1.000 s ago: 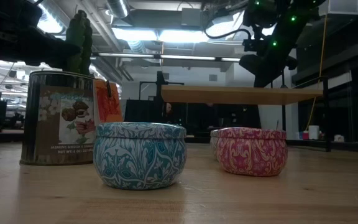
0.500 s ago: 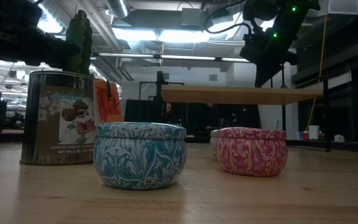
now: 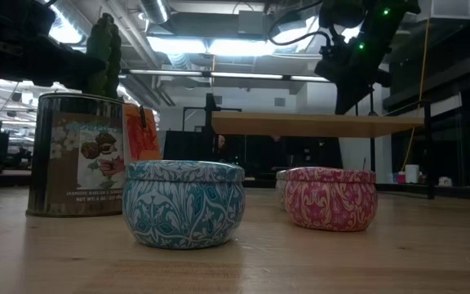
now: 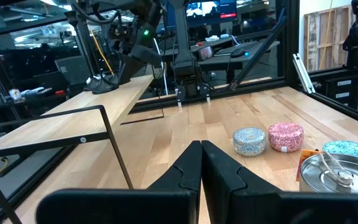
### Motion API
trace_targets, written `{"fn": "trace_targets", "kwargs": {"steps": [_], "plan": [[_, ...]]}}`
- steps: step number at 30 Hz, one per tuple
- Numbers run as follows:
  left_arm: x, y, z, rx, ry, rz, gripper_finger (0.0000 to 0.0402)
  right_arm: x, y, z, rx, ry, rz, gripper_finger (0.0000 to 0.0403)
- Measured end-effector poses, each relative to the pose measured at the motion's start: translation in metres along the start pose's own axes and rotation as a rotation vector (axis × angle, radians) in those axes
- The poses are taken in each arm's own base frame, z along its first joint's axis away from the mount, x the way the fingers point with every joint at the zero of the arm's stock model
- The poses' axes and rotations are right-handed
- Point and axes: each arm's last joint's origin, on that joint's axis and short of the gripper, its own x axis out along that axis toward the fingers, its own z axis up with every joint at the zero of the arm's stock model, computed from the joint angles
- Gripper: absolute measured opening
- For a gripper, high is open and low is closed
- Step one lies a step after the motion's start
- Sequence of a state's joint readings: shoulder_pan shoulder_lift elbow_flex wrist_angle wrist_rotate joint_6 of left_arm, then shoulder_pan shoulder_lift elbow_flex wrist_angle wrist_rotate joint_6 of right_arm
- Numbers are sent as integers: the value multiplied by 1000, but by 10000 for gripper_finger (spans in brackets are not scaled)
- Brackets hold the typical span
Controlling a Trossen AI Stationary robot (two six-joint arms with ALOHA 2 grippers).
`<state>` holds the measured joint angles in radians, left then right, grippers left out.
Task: Pick & Place candle stick holders
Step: Put the black candle holder on the shelf
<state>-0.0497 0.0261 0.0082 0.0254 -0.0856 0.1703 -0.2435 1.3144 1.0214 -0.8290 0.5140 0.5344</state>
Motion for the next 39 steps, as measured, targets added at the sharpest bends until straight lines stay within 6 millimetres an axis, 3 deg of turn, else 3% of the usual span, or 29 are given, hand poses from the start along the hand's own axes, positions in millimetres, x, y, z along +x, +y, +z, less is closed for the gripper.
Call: {"fn": "trace_targets", "kwargs": {"steps": [26, 39], "plan": [[0, 0, 0, 0, 0, 0, 4, 9, -17, 8, 57, -1, -79, 11], [0, 0, 0, 0, 0, 0, 4, 5, -8, 4, 41, 22, -4, 11]]}}
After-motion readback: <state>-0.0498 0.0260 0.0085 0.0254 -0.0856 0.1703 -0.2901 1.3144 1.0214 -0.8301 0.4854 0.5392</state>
